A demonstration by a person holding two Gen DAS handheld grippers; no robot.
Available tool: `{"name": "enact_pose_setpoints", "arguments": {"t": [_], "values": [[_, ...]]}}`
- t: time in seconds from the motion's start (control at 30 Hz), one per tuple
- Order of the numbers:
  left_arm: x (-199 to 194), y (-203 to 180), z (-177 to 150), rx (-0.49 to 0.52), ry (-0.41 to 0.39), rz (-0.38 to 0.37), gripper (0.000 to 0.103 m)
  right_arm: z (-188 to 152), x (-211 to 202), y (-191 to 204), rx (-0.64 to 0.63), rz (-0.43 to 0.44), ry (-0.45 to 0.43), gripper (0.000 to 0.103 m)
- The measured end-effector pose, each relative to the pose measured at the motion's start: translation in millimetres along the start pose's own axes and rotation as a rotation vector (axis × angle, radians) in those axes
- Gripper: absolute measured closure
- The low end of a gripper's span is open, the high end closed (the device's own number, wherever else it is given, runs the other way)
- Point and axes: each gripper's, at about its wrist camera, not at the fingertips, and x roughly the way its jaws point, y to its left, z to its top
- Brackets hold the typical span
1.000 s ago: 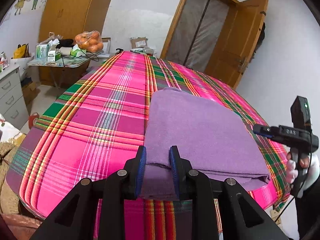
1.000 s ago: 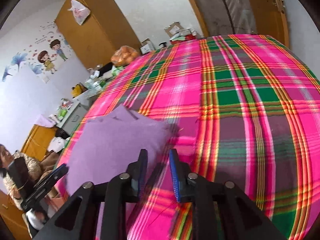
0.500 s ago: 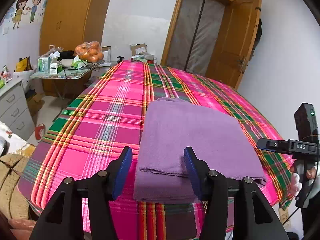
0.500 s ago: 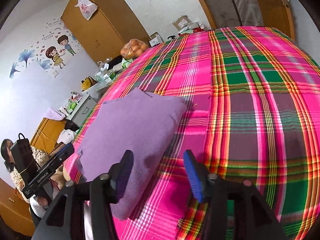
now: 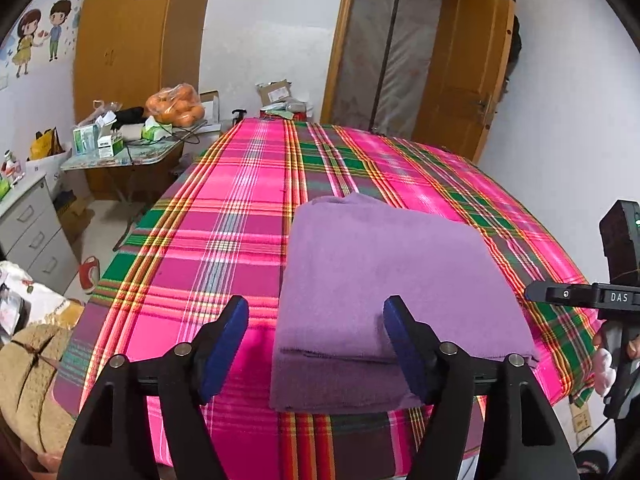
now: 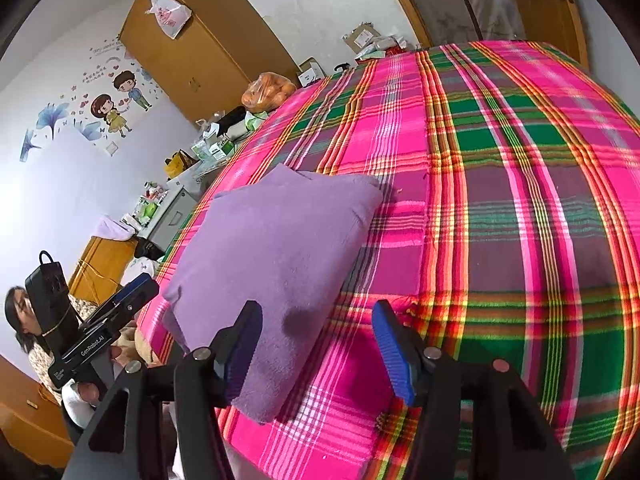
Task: Fold clothes
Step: 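Push the stack side with the right gripper while the left gripper holds the opposite edge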
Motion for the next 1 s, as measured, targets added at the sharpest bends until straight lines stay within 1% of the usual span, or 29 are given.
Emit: {"name": "enact_pose_setpoints", "arguments": {"t": [0.07,0.4,0.67,0.87,1.0], "values": [[0.8,2.0,1.1,0.000,0.000,-0.003,0.029,-0.3,0.8,-1.1,0.014,0.008,0.004,0.042],[13.8,13.3,3.9,-0.014,0.035,-0.015,0.028,-2.0,9.1,-0.8,0.026,0.007,0.025,0.041],[25.6,13.5,4.5,-0.017,0.057,-0.033,0.028,0.6,21.2,-1.0,0.025,0.005,0.050,0.041],[37.0,13.0,2.5,-0.016,0.085,-0.039,0.028,3.5,25.6,-1.2,0.025,0.016,0.050,0.040],[46.5,17.5,-1.9,-0.044,0.111,-0.069,0.027,3.3,26.3,-1.2,0.026,0.021,0.048,0.040]]}}
